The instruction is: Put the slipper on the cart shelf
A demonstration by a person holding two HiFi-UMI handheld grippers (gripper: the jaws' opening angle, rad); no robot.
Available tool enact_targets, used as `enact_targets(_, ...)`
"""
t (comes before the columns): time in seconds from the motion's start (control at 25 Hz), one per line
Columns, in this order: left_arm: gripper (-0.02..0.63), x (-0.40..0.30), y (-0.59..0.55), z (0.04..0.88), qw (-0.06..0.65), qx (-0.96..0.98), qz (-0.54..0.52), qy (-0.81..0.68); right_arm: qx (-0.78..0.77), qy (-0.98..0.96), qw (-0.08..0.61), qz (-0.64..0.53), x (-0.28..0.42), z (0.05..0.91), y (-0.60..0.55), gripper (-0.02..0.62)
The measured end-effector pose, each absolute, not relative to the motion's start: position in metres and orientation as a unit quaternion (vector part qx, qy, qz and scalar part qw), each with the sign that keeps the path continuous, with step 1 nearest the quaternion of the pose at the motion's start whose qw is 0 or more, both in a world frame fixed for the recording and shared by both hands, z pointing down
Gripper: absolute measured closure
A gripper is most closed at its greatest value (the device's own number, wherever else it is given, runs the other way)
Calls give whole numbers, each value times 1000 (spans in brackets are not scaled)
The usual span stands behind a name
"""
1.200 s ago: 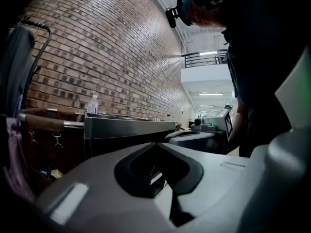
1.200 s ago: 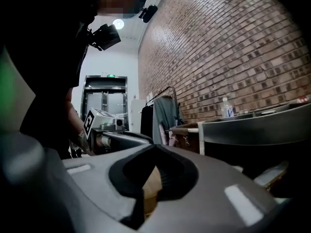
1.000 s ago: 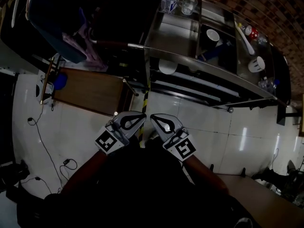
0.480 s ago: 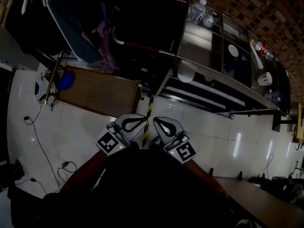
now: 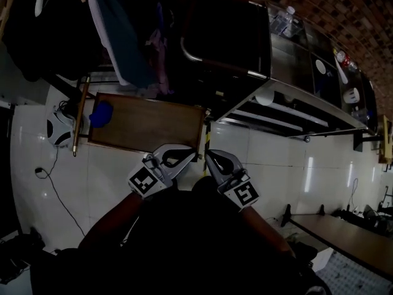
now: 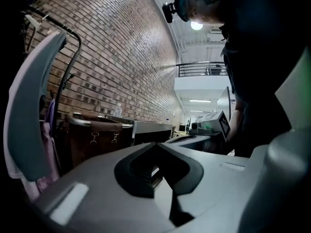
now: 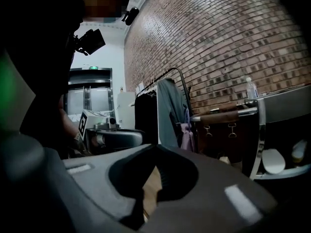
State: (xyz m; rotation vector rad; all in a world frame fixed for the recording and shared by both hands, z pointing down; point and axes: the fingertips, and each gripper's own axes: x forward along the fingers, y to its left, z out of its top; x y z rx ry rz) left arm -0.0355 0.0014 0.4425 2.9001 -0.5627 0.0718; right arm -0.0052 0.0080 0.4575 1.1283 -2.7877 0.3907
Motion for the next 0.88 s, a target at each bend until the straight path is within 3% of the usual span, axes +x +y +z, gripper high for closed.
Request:
enact_targets(0.36, 601, -87, 8, 437, 89, 981, 13, -171, 389, -912, 65, 108, -60, 446, 11, 595)
enact_targets(0.88, 601, -66, 35, 439, 72, 980, 33, -182, 361, -928, 58, 70, -48, 434, 40, 595)
